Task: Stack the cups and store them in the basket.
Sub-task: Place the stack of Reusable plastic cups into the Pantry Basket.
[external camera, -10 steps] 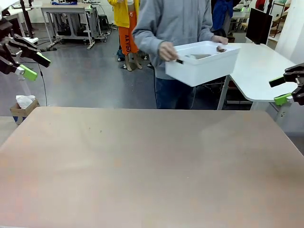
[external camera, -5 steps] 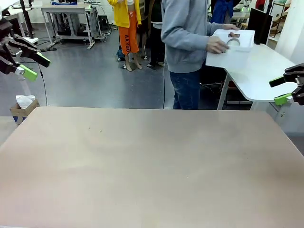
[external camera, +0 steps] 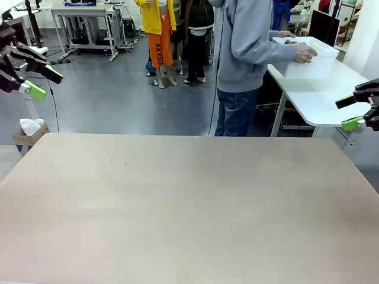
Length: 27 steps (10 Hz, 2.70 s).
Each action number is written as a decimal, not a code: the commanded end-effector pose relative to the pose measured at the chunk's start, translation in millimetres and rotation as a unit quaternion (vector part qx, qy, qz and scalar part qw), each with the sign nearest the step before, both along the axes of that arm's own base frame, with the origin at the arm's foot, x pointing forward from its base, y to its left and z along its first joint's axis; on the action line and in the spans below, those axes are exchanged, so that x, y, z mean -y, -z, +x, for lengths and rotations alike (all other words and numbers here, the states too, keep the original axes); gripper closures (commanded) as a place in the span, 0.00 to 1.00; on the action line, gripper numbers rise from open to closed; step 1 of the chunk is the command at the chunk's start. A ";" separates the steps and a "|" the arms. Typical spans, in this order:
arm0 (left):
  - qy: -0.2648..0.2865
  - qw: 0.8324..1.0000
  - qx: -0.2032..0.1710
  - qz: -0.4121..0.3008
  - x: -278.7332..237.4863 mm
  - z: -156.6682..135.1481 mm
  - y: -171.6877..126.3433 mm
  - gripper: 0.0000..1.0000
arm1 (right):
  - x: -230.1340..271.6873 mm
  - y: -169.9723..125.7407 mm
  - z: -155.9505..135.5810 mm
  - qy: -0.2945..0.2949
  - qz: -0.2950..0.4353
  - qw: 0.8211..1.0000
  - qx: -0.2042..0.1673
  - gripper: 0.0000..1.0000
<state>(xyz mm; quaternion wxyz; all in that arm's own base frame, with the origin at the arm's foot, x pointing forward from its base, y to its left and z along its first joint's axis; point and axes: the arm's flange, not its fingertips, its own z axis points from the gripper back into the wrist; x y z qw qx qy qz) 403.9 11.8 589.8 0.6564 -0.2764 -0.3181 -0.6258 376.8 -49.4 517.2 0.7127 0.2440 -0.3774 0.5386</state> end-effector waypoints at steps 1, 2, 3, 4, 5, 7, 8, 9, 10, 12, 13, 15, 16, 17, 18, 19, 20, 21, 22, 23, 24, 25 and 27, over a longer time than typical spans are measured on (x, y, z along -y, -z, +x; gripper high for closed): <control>0.002 1.000 0.001 -0.002 0.9 -1.0 -0.9 0.00 | -1.7 -2.2 2.8 0.004 0.016 1.000 0.002 0.00; 0.002 1.000 0.001 -0.002 0.9 -1.0 -0.9 0.00 | -1.7 -2.2 2.8 0.004 0.016 1.000 0.002 0.00; 0.002 1.000 0.001 -0.002 0.9 -1.0 -0.9 0.00 | -1.7 -2.2 2.8 0.004 0.016 1.000 0.002 0.00; 0.002 1.000 0.001 -0.002 0.9 -1.0 -0.9 0.00 | -1.7 -2.2 2.8 0.004 0.016 1.000 0.002 0.00; 0.002 1.000 0.001 -0.002 0.9 -1.0 -0.9 0.00 | -1.7 -2.2 2.8 0.004 0.016 1.000 0.002 0.00; 0.002 1.000 0.001 -0.002 0.9 -1.0 -0.9 0.00 | -1.7 -2.2 2.8 0.004 0.016 1.000 0.002 0.00; 0.002 1.000 0.001 -0.002 0.9 -1.0 -0.9 0.00 | -1.7 -2.2 2.8 0.004 0.016 1.000 0.002 0.00; 0.002 1.000 0.001 -0.002 0.9 -1.0 -0.9 0.00 | -1.7 -2.2 2.8 0.004 0.016 1.000 0.002 0.00; 0.002 1.000 0.001 -0.002 0.9 -1.0 -0.9 0.00 | -1.7 -2.2 2.8 0.004 0.016 1.000 0.002 0.00; 0.002 1.000 0.001 -0.002 0.9 -1.0 -0.9 0.00 | -1.7 -2.2 2.8 0.004 0.016 1.000 0.002 0.00; 0.002 1.000 0.001 -0.002 0.9 -1.0 -0.9 0.00 | -1.7 -2.2 2.8 0.004 0.016 1.000 0.002 0.00; 0.002 1.000 0.001 -0.002 0.9 -1.0 -0.9 0.00 | -1.7 -2.2 2.8 0.004 0.016 1.000 0.002 0.00; 0.002 1.000 0.001 -0.002 0.9 -1.0 -0.9 0.00 | -1.7 -2.2 2.8 0.004 0.016 1.000 0.002 0.00; 0.002 1.000 0.001 -0.002 0.9 -1.0 -0.9 0.00 | -1.7 -2.2 2.8 0.004 0.016 1.000 0.002 0.00; 0.002 1.000 0.001 -0.002 0.9 -1.0 -0.9 0.00 | -1.7 -2.2 2.8 0.004 0.016 1.000 0.002 0.00; 0.002 1.000 0.001 -0.002 0.9 -1.0 -0.9 0.00 | -1.7 -2.2 2.8 0.004 0.016 1.000 0.002 0.00; 0.002 1.000 0.001 -0.002 0.9 -1.0 -0.9 0.00 | -1.7 -2.2 2.8 0.004 0.016 1.000 0.002 0.00; 0.002 1.000 0.001 -0.002 0.9 -1.0 -0.9 0.00 | -1.7 -2.2 2.8 0.004 0.016 1.000 0.002 0.00; 0.002 1.000 0.001 -0.002 0.9 -1.0 -0.9 0.00 | -1.7 -2.2 2.8 0.004 0.016 1.000 0.002 0.00; 0.002 1.000 0.001 -0.002 0.9 -1.0 -0.9 0.00 | -1.7 -2.2 2.8 0.004 0.016 1.000 0.002 0.00; 0.002 1.000 0.001 -0.002 0.9 -1.0 -0.9 0.00 | -1.7 -2.2 2.8 0.004 0.016 1.000 0.002 0.00; 0.002 1.000 0.001 -0.002 0.9 -1.0 -0.9 0.00 | -1.7 -2.2 2.8 0.004 0.016 1.000 0.002 0.00; 0.002 1.000 0.001 -0.002 0.9 -1.0 -0.9 0.00 | -1.7 -2.2 2.8 0.004 0.016 1.000 0.002 0.00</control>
